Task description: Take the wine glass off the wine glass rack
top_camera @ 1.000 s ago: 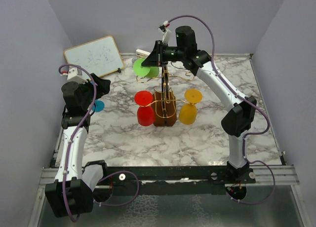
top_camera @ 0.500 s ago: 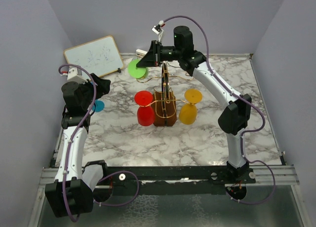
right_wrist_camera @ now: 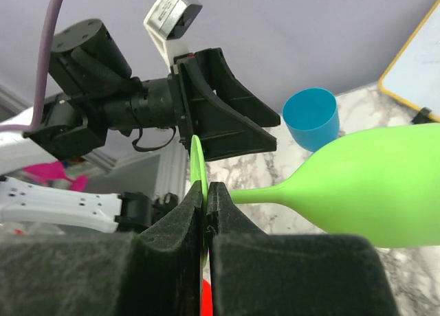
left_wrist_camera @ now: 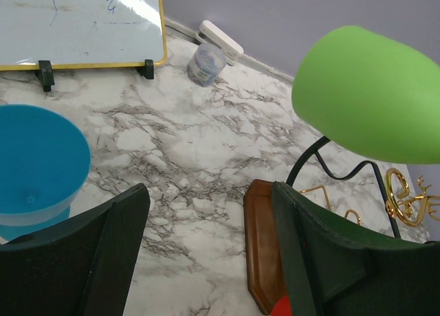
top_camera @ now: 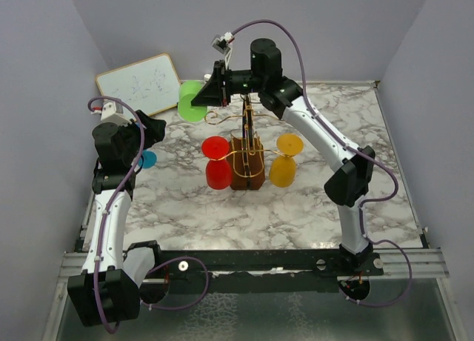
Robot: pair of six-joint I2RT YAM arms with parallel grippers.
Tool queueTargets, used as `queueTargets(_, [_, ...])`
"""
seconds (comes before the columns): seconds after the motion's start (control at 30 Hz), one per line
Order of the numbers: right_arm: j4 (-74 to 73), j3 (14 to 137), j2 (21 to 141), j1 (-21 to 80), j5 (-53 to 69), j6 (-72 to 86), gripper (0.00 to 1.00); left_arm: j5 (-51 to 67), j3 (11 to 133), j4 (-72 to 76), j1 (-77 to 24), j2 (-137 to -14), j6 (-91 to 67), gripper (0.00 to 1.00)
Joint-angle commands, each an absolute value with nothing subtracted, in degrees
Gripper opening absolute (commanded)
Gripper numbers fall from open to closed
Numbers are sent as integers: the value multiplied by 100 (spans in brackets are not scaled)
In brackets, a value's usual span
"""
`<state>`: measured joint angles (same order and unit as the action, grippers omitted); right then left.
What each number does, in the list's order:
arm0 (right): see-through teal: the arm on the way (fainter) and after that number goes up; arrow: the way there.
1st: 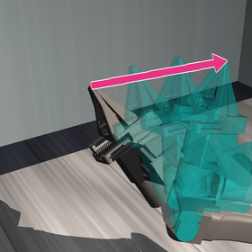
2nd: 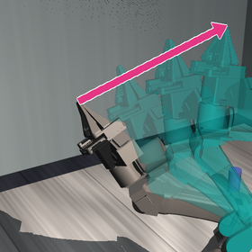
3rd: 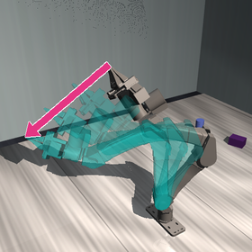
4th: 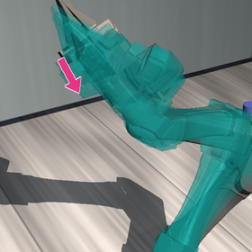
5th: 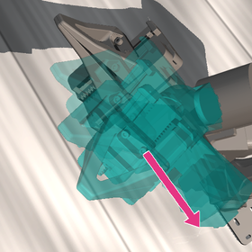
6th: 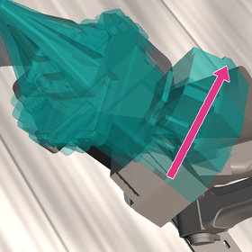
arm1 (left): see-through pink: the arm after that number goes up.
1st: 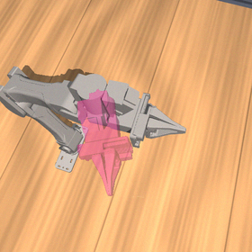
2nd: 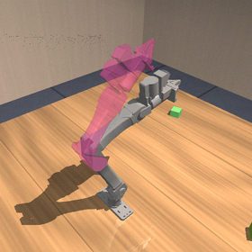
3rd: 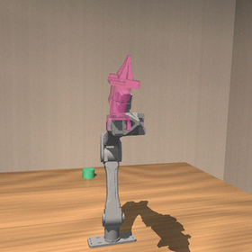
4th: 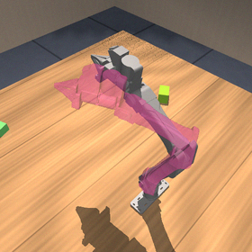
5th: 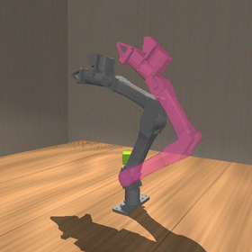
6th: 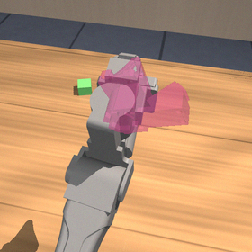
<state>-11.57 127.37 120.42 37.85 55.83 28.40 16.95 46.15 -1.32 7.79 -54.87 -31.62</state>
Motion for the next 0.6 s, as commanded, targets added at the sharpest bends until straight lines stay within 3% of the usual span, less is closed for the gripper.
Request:
queueTargets(0.0, [-1975,12477,10843,4233,4506,716,1,1740,4588,12,767,-5493,-3199,73])
queueTargets(0.23, [-1501,10107,8748,5137,3249,-975,1,1807,4633,50,773,-5487,-3205,73])
queueTargets(0.57, [-860,6502,6108,7517,1181,-3873,3,2702,5823,-1063,764,-5058,-3268,73])
